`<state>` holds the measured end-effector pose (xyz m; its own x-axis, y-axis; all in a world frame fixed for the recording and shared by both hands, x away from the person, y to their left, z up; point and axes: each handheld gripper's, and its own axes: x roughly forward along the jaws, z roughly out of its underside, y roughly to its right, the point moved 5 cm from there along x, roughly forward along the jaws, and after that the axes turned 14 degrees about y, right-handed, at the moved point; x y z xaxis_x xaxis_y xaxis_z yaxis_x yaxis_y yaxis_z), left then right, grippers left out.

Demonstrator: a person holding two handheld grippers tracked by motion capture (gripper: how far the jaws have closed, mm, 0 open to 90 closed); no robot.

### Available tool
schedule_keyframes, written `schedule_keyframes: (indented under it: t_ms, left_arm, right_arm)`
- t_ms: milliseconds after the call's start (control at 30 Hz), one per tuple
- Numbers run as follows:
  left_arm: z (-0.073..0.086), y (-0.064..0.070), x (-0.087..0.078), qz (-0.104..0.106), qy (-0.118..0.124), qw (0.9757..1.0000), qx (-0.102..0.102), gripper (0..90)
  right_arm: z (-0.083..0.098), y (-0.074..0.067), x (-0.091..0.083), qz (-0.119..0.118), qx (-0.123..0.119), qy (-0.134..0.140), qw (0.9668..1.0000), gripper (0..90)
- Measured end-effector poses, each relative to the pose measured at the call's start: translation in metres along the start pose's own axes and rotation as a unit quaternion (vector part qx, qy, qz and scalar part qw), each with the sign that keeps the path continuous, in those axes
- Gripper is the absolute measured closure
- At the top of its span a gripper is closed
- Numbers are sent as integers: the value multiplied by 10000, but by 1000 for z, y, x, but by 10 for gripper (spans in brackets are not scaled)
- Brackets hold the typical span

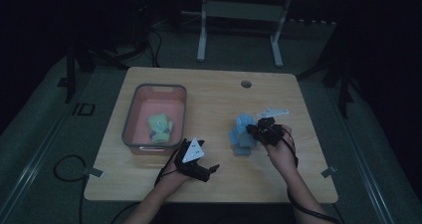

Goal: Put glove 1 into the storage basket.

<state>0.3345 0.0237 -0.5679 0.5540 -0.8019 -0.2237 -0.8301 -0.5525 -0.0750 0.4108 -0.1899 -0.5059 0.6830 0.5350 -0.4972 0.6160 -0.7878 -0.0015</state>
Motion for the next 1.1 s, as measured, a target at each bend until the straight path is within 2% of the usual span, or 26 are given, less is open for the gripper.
schedule_keyframes:
  t_ms: [200,500,633,867,967,1033,1100]
  left_arm:
    - [0,1,0,4,43,10000,-11,15]
    - [-1,2,1,40,99,9999,-76,15]
    - [0,1,2,-40,7,10000,55,15]
    - [0,0,4,-67,-34,10000,7,15]
    - [0,2,6,-4,-58,10000,-38,16]
    - [-2,6,8,153,-153,9998,-55,16]
    - [-4,11,10,355,-208,9991,39,16]
  right_arm:
    - [15,-6,14,-120,32,-242,9996,851]
    - [33,-6,31,-177,41,-542,9984,844]
    - [39,-4,38,-203,13,-647,9977,831]
    - [44,-3,43,-262,41,-724,9970,794]
    - [41,-3,39,-314,15,-642,9974,717]
    - [38,-3,34,-344,7,-573,9978,680]
    - [34,-1,28,-416,3,-458,9981,631]
